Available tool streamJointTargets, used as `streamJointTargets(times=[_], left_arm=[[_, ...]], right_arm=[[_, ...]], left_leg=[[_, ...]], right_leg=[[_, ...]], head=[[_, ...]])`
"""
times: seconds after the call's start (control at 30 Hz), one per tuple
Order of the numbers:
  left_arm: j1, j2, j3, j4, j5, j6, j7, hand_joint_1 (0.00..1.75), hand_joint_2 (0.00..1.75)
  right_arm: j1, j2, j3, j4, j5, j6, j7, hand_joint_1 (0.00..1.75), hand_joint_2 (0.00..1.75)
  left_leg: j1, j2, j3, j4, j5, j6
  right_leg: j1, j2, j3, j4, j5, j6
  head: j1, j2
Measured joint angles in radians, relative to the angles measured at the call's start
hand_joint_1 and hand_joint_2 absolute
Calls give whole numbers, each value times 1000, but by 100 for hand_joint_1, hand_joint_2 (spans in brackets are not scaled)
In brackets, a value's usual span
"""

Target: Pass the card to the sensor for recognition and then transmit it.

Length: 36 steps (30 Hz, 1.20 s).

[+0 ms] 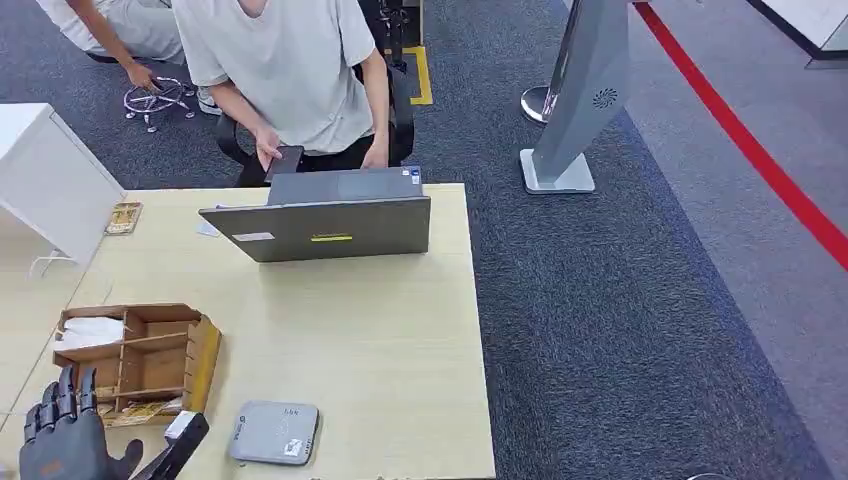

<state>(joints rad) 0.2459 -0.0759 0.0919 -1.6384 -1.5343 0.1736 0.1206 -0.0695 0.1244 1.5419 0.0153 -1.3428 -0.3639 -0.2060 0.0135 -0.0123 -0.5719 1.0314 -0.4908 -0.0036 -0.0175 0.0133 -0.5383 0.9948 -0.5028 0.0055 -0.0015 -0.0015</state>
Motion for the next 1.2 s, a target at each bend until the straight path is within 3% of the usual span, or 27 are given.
streamJointTargets(times=[0.6,0.63,0.67,1.2], left_arm=[[-23,25,-56,5,0,-15,28,0,175],[-27,27,-64,5,0,-16,32,44,175],[-30,27,-74,5,0,-18,33,175,175],[-40,19,-92,5,0,-36,-38,175,175]], right_arm=[[0,0,0,0,18,2,-4,0,0],[0,0,0,0,18,2,-4,0,0],[0,0,0,0,18,2,-4,0,0],[0,0,0,0,14,2,-5,0,0]], left_leg=[[0,0,0,0,0,0],[0,0,0,0,0,0],[0,0,0,0,0,0],[0,0,0,0,0,0]], right_leg=[[0,0,0,0,0,0],[0,0,0,0,0,0],[0,0,0,0,0,0],[0,0,0,0,0,0]], head=[[0,0],[0,0],[0,0],[0,0]])
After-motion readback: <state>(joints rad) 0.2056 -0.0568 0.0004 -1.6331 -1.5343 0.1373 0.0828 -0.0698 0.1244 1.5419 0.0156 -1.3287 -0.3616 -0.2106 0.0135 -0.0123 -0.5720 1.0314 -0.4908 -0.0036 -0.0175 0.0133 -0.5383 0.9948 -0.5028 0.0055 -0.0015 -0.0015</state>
